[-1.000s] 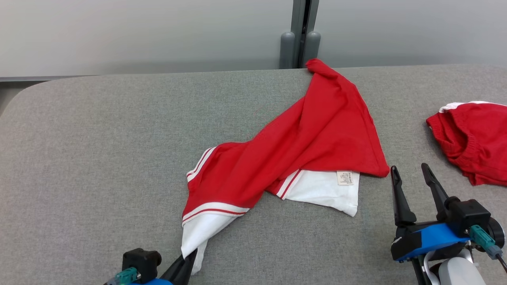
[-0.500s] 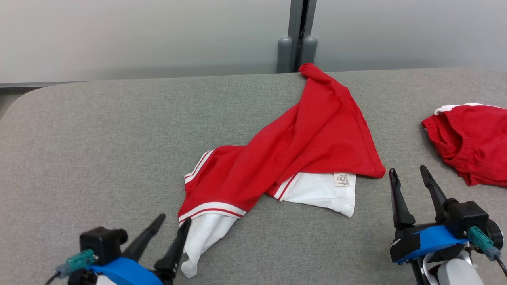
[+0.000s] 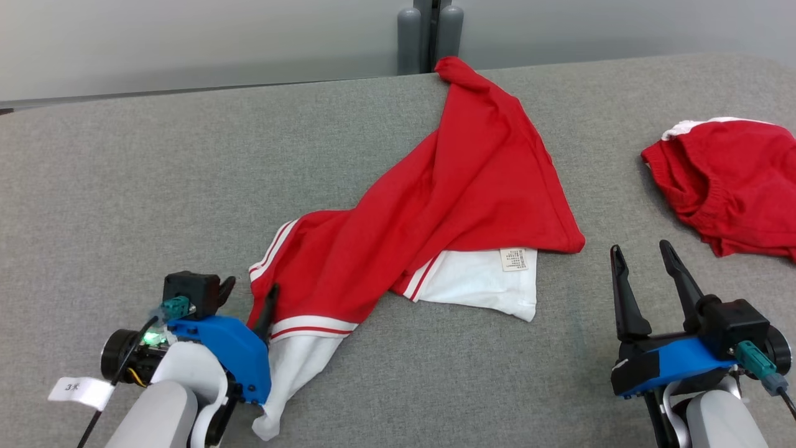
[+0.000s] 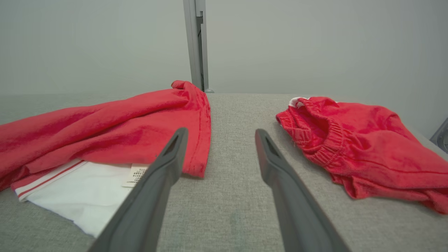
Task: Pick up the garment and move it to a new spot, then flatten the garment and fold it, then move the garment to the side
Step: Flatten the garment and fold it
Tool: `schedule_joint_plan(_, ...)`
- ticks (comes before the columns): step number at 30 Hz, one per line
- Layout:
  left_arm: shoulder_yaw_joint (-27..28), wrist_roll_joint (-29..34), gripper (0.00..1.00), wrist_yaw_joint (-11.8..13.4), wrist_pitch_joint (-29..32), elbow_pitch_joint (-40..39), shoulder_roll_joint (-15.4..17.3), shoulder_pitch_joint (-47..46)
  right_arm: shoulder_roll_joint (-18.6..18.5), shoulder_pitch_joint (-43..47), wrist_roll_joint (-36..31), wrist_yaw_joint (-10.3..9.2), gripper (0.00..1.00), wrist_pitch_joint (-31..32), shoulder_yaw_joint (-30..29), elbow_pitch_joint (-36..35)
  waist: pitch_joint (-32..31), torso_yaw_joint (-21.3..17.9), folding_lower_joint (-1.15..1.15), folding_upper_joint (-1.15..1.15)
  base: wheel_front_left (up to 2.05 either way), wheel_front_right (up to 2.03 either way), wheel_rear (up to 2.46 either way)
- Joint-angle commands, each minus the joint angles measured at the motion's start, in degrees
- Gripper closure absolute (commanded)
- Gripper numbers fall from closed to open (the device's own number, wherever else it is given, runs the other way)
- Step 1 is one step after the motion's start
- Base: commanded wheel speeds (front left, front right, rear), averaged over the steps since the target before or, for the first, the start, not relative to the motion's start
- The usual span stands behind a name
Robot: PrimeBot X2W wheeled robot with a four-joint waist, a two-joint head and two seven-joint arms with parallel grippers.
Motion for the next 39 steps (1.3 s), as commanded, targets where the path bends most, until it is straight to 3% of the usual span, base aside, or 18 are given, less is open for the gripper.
schedule_joint_plan(1, -0.51, 1.28, 0.0, 0.59, -0.2, 2.98, -0.19, -2.36, -0.05, -0.72, -0.25, 0.01, 0.0, -0.18, -0.04, -0.33, 0.44, -0.21, -0.01, 0.0, 0.0, 0.0, 0.0)
schedule_joint_plan(5, -2.26, 3.57, 0.0, 0.93, -0.55, 8.38, -0.54, -4.87, -0.05, -1.06, -0.44, 0.01, 0.0, -0.18, -0.06, -0.51, 1.02, -0.63, -0.01, 0.0, 0.0, 0.0, 0.0)
schedule_joint_plan(9, -4.58, 4.25, 0.0, -1.41, -1.7, 12.98, -2.01, -6.37, -0.05, -1.19, -0.5, 0.01, 0.0, -0.17, -0.35, -0.67, 1.44, -0.74, -0.01, 0.0, 0.0, 0.0, 0.0)
schedule_joint_plan(10, -5.25, 4.73, 0.14, -1.79, -2.1, 13.81, -2.18, -6.7, -0.05, -1.18, -0.52, 0.01, 0.0, -0.18, -0.39, -0.68, 1.48, -0.72, -0.01, 0.0, 0.0, 0.0, 0.0)
schedule_joint_plan(11, -5.96, 5.13, 0.44, -2.09, -2.78, 14.48, -2.35, -7.06, -0.04, -1.16, -0.5, 0.01, 0.0, -0.17, -0.41, -0.67, 1.47, -0.68, -0.01, 0.0, 0.0, 0.0, 0.0)
schedule_joint_plan(12, -6.28, 5.51, 0.65, -2.15, -3.73, 15.04, -2.52, -7.4, -0.05, -1.16, -0.43, 0.01, 0.0, -0.17, -0.44, -0.66, 1.45, -0.62, -0.01, 0.0, 0.0, 0.0, 0.0)
schedule_joint_plan(13, -6.45, 6.04, 0.98, -2.02, -4.96, 15.35, -2.68, -7.84, -0.05, -1.16, -0.34, 0.01, 0.0, -0.18, -0.44, -0.64, 1.41, -0.56, -0.01, 0.0, 0.0, 0.0, 0.0)
schedule_joint_plan(26, -6.31, 13.39, 1.0, 5.32, -21.22, 9.41, -0.5, -11.91, -0.05, -0.64, 0.25, 0.01, 0.0, -0.17, -0.77, -0.4, 0.54, 1.06, -0.01, 0.0, 0.0, 0.0, 0.0)
schedule_joint_plan(38, -3.62, 14.38, 1.0, 9.22, -27.96, 17.54, -2.1, -16.8, -0.05, -1.49, 1.11, 0.01, 0.0, -0.17, 1.47, 0.25, 2.0, -0.57, -0.01, 0.0, 0.0, 0.0, 0.0)
schedule_joint_plan(39, -3.19, 14.06, 0.96, 9.41, -28.03, 18.45, -2.31, -16.9, -0.05, -1.53, 1.16, 0.01, 0.0, -0.17, 1.58, 0.4, 2.01, -0.64, -0.01, 0.0, 0.0, 0.0, 0.0)
